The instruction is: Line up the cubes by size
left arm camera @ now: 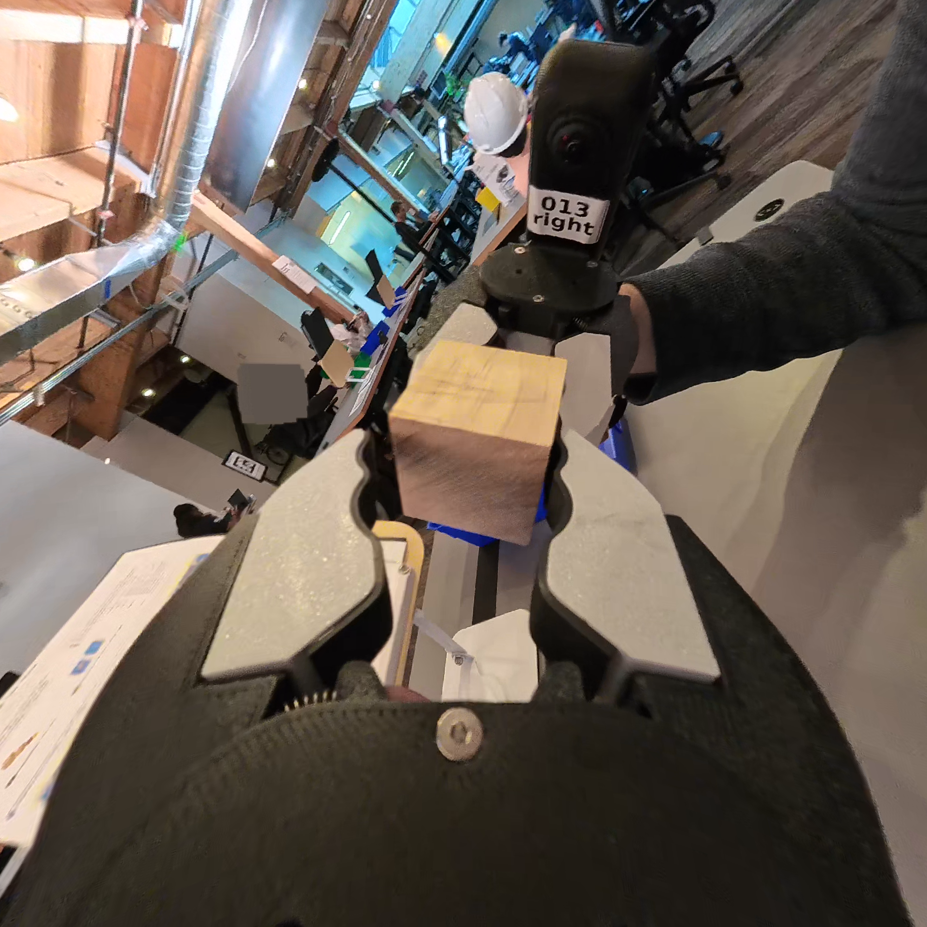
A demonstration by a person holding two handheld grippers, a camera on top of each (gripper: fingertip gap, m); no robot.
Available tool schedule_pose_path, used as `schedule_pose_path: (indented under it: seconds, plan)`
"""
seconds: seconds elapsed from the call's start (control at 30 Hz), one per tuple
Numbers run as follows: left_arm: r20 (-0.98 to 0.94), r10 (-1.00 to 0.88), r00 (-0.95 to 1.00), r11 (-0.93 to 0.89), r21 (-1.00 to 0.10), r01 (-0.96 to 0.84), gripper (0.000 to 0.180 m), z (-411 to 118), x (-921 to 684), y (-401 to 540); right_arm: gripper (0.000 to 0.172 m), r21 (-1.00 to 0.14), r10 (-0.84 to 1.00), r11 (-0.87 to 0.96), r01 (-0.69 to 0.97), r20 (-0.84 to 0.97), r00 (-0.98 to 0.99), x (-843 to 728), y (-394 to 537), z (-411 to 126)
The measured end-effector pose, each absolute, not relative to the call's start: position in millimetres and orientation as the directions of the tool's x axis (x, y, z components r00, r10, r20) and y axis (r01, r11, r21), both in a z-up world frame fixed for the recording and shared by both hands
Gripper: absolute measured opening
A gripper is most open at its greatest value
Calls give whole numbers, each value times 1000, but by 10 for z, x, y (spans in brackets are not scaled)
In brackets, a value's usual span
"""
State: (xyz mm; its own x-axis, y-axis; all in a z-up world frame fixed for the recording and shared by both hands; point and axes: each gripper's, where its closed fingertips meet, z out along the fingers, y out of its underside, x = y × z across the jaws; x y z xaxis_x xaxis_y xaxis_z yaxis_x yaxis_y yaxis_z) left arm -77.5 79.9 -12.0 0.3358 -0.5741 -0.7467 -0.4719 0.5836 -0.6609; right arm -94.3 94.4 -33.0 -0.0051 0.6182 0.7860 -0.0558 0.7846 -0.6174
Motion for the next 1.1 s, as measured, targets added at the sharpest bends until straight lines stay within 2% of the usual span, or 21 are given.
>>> schedule_pose_path:
  seconds: [0.07,0.13,0.2,0.3,0.5,0.73,0.93,1.1]
  plan:
    - [-746,-557,364,573,-663,-482,72,-41,-857,769,59,-613,613,789,-49,790,-4,-915,966,-318]
    - [-750,-538,386,574,-661,-484,66,38,-946,711,59,-616,616,787,-28,788,3,-868,1023,-294]
    - [-760,-504,411,577,-650,-495,46,106,-1044,684,59,-601,600,799,13,800,12,-787,1116,-278]
    - [-790,-473,390,597,-613,-518,1,126,-1124,616,58,-553,558,819,154,830,17,-572,1369,-295]
    - [-799,-443,407,582,-601,-547,0,183,-1260,590,59,-517,579,721,461,815,9,152,2139,-447]
    - [-807,-440,393,572,-590,-570,0,154,-1277,603,59,-315,733,489,814,654,-187,1003,3110,-1291]
    - [-809,-443,386,564,-586,-582,0,130,-1274,618,59,-158,843,340,927,487,-226,1552,3663,-1892]
    - [-805,-453,383,555,-591,-585,0,96,-1274,668,59,66,866,288,955,409,-289,1890,4006,-2259]
